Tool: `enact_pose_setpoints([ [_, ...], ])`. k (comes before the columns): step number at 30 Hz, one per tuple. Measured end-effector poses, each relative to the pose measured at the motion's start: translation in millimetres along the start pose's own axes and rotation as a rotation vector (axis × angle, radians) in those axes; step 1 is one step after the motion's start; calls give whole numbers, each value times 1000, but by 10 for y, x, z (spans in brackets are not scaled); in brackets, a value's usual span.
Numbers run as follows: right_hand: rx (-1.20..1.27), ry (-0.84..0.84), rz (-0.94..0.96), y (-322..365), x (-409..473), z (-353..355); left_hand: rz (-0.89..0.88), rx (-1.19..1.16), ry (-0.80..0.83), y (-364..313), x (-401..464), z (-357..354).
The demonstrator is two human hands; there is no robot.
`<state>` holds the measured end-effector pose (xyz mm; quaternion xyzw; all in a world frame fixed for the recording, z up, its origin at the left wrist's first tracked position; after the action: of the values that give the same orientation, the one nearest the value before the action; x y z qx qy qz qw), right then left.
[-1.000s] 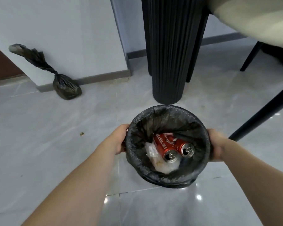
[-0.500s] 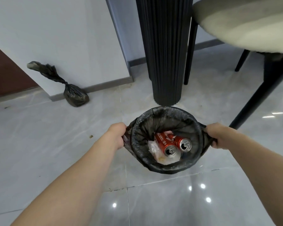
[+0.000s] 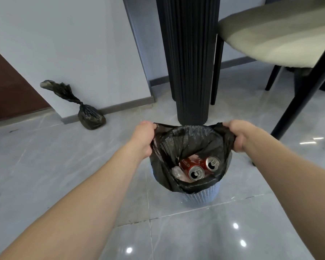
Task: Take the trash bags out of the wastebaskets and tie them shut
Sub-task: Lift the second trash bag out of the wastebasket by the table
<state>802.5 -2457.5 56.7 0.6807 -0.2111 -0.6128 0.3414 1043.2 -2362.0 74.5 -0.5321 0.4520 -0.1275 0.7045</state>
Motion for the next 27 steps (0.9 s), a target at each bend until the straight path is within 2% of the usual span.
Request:
enact_pose_setpoints([
  [3, 127, 1, 92, 37, -16, -42, -95, -82, -8, -123, 0, 48],
  [5, 153, -5, 197, 118, 3, -54, -100, -147, 54, -202, -10, 24],
  [8, 202, 135, 277, 274, -9, -116, -81, -184, 131, -319, -68, -39],
  [10, 204, 150, 283, 355, -38, -141, -93, -197, 165, -410, -121, -62],
  [12, 110, 55, 362, 454, -85, -158, -125, -220, 176, -505, -145, -52],
  [15, -185, -176, 571, 664, -245, -172, -149, -245, 176, -666, -178, -22],
  [19, -404, -299, 807, 1070, -679, -311, -174, -261, 158, -980, -282, 42],
  [23, -381, -335, 935, 1531, -1127, -547, -234, -282, 151, -1504, -428, 211],
  [27, -285, -263, 995, 1943, -1653, -960, -333, -317, 75, -2141, -655, 644],
])
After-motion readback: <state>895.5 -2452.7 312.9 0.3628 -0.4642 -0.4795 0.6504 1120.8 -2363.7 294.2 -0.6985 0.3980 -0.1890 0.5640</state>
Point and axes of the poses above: each hand's wrist, its own x-axis towards the middle knuckle, its own z-axis out of the back of the hand, y = z × x, the point moved 5 cm from there along x, towards the middle knuckle, and after that the axes turned 1 degree about z, right-handed, at the moved point
